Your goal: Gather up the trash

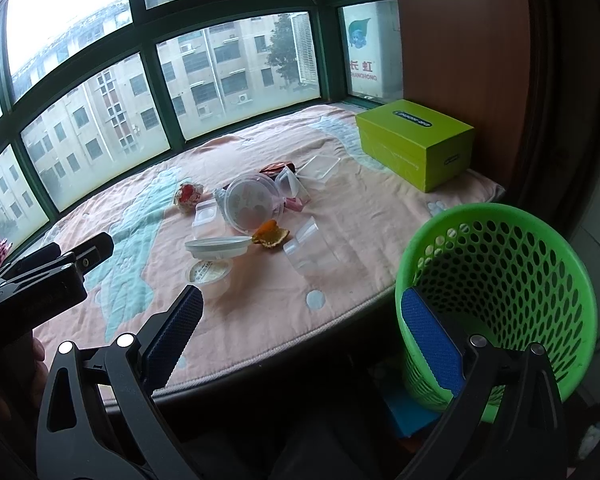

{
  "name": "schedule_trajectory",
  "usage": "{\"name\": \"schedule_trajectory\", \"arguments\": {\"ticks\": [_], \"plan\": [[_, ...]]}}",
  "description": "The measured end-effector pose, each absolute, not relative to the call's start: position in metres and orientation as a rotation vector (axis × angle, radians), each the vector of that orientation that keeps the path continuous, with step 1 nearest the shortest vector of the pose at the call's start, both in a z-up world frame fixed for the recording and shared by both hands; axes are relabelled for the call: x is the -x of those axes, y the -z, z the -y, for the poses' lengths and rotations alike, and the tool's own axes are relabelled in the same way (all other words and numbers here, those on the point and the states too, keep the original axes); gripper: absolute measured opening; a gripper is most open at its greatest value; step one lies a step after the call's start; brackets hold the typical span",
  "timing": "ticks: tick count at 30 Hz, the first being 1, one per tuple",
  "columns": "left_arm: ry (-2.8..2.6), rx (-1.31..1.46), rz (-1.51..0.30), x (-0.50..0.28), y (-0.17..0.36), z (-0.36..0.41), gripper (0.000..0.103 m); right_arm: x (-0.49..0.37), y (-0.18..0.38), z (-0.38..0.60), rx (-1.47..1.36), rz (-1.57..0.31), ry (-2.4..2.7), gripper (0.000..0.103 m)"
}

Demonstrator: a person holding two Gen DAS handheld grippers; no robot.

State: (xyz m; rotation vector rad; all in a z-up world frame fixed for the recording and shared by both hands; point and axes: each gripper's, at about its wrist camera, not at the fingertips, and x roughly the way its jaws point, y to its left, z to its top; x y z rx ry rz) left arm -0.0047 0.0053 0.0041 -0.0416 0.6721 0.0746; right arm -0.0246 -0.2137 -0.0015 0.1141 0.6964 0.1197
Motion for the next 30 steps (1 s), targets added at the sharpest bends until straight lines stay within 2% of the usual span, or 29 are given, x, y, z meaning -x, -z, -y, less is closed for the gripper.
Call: {"name": "schedule_trajectory", "arguments": {"ticks": [30], "plan": [[-0.078,0.049,-0.672,0.0049,-0.0046,-0.0088,0.097,0.0256,0.0021,0.2172,-0.127,-0.699,-0.107,0.098]]}}
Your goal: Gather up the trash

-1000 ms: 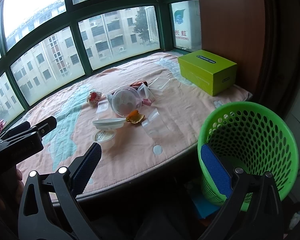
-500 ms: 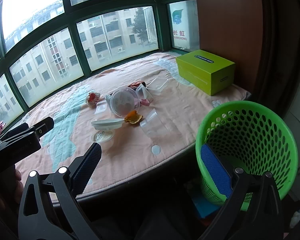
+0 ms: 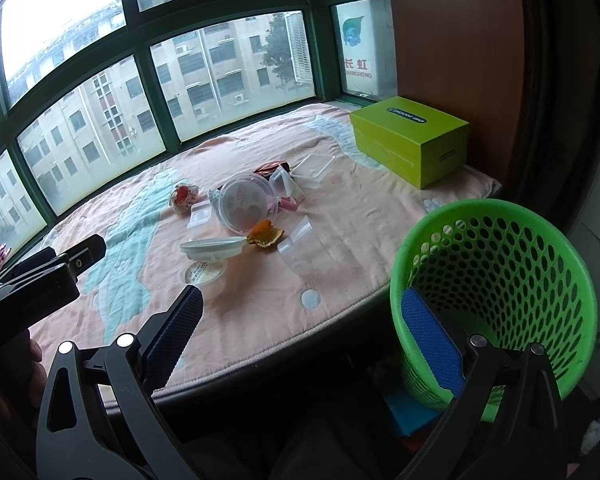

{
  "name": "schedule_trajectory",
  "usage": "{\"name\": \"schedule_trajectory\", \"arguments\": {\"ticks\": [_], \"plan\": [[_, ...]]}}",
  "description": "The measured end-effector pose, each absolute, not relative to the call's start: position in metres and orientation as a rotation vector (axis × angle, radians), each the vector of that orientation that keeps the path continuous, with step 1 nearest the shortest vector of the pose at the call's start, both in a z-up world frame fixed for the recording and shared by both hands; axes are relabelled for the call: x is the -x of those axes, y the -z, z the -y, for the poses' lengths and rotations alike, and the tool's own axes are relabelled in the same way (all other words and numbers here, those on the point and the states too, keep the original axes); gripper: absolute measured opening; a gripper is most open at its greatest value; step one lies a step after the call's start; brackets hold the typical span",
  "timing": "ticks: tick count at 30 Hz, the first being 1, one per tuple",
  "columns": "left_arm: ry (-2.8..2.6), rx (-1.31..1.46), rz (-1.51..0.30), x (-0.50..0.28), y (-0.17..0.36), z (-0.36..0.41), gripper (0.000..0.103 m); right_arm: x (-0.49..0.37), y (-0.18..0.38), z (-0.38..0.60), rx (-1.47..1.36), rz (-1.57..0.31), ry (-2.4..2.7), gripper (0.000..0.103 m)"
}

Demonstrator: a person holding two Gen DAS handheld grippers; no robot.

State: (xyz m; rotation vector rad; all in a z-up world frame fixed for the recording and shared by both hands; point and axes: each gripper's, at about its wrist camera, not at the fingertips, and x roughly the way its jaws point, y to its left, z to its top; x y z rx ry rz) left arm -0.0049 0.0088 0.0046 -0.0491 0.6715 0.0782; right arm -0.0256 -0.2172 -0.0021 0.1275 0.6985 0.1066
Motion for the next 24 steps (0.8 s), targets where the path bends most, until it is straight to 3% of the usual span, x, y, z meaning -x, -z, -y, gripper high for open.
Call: {"name": "schedule_trajectory", "arguments": {"ticks": [24], "plan": [[-0.082,0.057,-0.681,0.0011,-0.0008,-0.0112,0.097,0.0224,0.0069,0.2175,-0.13,-0.709,-0.107,0.098]]}}
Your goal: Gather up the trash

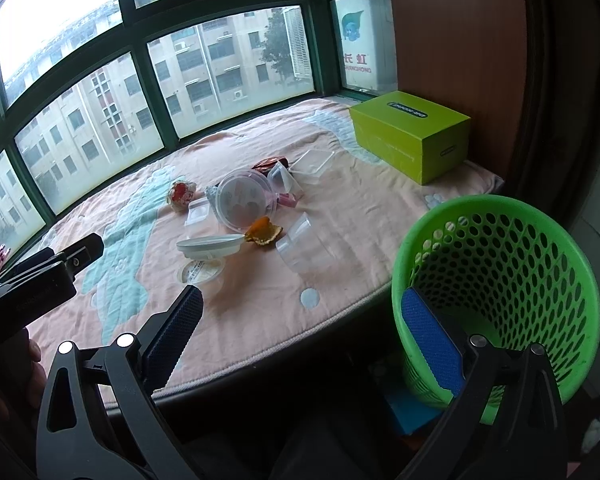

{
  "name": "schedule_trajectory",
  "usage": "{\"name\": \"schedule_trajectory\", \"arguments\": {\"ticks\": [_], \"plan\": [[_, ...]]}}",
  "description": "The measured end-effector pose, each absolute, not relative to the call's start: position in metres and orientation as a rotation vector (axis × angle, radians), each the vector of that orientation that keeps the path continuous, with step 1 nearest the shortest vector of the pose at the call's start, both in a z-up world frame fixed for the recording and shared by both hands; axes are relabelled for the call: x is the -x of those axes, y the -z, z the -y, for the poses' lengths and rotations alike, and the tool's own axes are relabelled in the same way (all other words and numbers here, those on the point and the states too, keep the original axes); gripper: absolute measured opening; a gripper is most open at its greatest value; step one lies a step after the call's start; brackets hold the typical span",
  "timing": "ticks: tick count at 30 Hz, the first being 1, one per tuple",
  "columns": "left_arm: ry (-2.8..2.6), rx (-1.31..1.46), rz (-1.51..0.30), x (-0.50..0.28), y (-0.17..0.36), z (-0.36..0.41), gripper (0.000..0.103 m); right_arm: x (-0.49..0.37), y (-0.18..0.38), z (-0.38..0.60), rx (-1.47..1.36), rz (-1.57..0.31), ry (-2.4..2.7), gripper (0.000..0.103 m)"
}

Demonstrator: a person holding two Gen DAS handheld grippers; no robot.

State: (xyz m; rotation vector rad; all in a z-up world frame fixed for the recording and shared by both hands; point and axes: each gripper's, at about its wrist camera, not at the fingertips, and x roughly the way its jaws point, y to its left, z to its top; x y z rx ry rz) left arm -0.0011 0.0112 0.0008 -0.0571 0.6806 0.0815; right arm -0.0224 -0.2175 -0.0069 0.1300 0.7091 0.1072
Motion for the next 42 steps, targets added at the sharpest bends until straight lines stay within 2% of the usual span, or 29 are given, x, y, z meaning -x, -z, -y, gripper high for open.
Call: {"name": "schedule_trajectory", "arguments": {"ticks": [26,42], "plan": [[-0.104,0.077,-0.753,-0.032,0.015,-0.029,0.097,-0.016,0.019,0.221,-0.14,-0.786,-0.116,0.098],[-0.11,0.098,-0.816,-0.058,0.032,-0.041,0.097,-0.068,0.045,0.218,-0.068,-0.859,-0.148,0.098]]}}
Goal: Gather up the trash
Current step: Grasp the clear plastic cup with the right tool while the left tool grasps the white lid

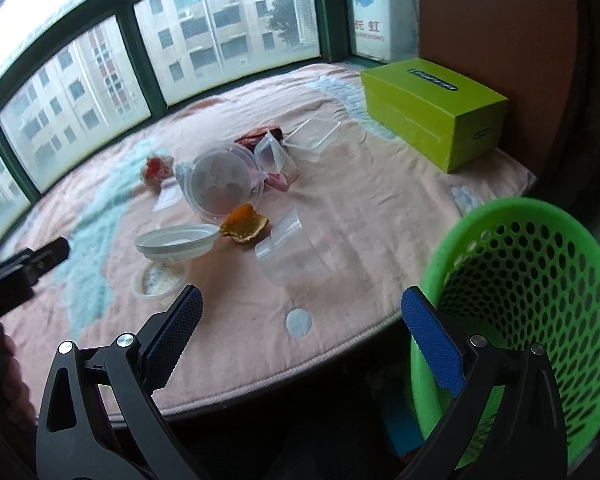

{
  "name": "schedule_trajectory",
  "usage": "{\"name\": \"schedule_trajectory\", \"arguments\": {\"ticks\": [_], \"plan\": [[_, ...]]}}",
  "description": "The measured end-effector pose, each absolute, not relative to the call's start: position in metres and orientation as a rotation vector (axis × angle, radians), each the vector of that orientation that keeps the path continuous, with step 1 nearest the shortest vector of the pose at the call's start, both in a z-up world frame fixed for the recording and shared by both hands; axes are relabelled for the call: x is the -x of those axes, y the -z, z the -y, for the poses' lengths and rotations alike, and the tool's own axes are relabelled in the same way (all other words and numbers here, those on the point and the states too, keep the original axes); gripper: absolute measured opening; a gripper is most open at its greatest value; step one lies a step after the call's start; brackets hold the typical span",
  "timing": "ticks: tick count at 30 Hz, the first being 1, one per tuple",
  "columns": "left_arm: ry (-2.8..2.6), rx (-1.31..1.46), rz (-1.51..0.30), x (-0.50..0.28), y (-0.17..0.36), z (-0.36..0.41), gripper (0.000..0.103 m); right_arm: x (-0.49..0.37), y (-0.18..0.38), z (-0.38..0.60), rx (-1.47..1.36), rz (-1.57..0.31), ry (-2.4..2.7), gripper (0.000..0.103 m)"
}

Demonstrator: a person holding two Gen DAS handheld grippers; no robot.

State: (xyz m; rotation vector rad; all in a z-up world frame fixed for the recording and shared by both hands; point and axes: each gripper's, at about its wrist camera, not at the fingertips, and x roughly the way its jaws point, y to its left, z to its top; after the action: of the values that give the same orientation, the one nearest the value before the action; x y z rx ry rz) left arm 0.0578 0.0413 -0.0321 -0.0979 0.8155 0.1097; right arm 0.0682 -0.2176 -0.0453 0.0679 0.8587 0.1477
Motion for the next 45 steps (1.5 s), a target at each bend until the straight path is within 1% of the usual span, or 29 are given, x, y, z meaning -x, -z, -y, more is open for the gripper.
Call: {"name": "schedule_trajectory", "arguments": {"ticks": [6,9,10,14,17,19,24,37,45], "plan": [[-0.098,0.1,-0.837,-0.067,0.039,-0.044,0.097,-0.093,0.062,0.204,0.0,-0.901,-0.145,0.096],[-0.087,0.101,-0.841,-0.072,0.041,-0.045,0.097,-0.105,0.073,0.2,0.028,-0.93,-0.134,0.093],[-0.086,0.101,-0.842,-0.073,0.042,-0.046,0.097,-0.108,0.076,0.198,0.038,-0.94,-0.129,0.09],[-0.08,0.107,-0.852,-0.078,0.045,-0.048,0.097,-0.118,0.088,0.194,0.076,-0.954,-0.106,0.085],[-0.064,0.106,-0.862,-0.082,0.049,-0.046,0.097,-0.123,0.093,0.191,0.086,-0.968,-0.1,0.078],[-0.044,0.101,-0.867,-0.085,0.051,-0.043,0.097,-0.125,0.095,0.189,0.097,-0.969,-0.092,0.069],[0.027,0.082,-0.885,-0.093,0.056,-0.031,0.097,-0.125,0.092,0.192,0.069,-0.961,-0.104,0.056],[0.245,0.021,-0.973,-0.133,0.084,0.007,0.097,-0.115,0.067,0.208,-0.002,-0.911,-0.13,0.055],[0.264,0.006,-1.019,-0.152,0.101,0.011,0.097,-0.107,0.054,0.214,-0.032,-0.884,-0.143,0.055]]}}
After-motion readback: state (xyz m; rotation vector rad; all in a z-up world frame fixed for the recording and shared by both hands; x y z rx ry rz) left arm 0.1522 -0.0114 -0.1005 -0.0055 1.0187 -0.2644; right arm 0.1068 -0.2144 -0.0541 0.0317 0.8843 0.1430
